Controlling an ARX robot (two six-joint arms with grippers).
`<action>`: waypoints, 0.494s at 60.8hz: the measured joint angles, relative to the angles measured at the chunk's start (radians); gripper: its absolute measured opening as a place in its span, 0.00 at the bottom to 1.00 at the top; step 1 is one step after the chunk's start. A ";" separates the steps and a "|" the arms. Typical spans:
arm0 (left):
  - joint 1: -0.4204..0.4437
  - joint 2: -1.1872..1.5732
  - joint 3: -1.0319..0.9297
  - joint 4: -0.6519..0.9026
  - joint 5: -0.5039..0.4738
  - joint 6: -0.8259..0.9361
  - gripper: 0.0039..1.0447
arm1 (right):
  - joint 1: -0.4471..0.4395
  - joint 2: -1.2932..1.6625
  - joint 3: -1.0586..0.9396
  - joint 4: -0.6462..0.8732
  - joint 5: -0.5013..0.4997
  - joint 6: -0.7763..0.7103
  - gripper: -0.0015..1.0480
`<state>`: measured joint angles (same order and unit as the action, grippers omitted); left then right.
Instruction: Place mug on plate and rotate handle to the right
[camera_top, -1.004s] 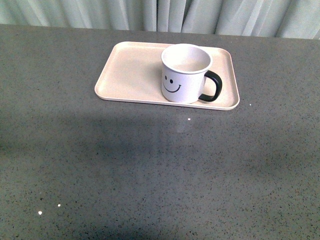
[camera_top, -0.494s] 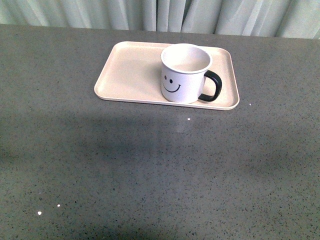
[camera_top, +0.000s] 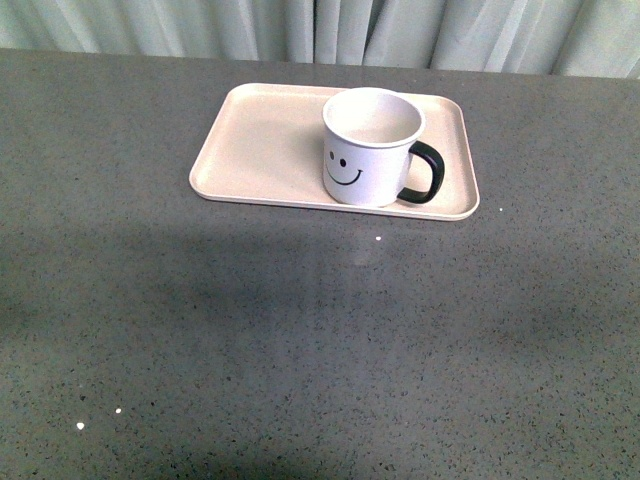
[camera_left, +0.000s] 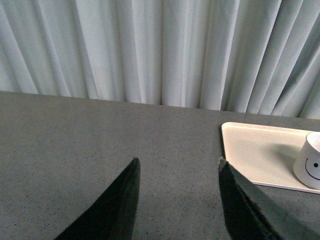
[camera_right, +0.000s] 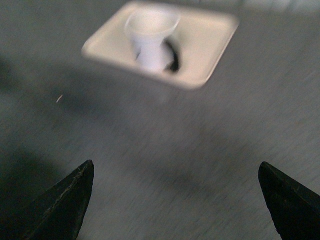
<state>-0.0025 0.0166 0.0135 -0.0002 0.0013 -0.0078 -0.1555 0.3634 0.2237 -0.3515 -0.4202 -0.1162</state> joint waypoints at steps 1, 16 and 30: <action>0.000 0.000 0.000 0.000 0.000 0.000 0.62 | -0.010 0.040 0.017 -0.003 -0.023 -0.008 0.91; 0.000 0.000 0.000 0.000 -0.001 0.002 0.91 | 0.058 0.998 0.546 0.322 0.033 -0.069 0.91; 0.000 0.000 0.000 0.000 -0.001 0.002 0.91 | 0.269 1.461 0.908 0.251 0.143 -0.056 0.91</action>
<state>-0.0025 0.0166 0.0135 -0.0002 0.0002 -0.0055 0.1139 1.8240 1.1320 -0.1009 -0.2775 -0.1719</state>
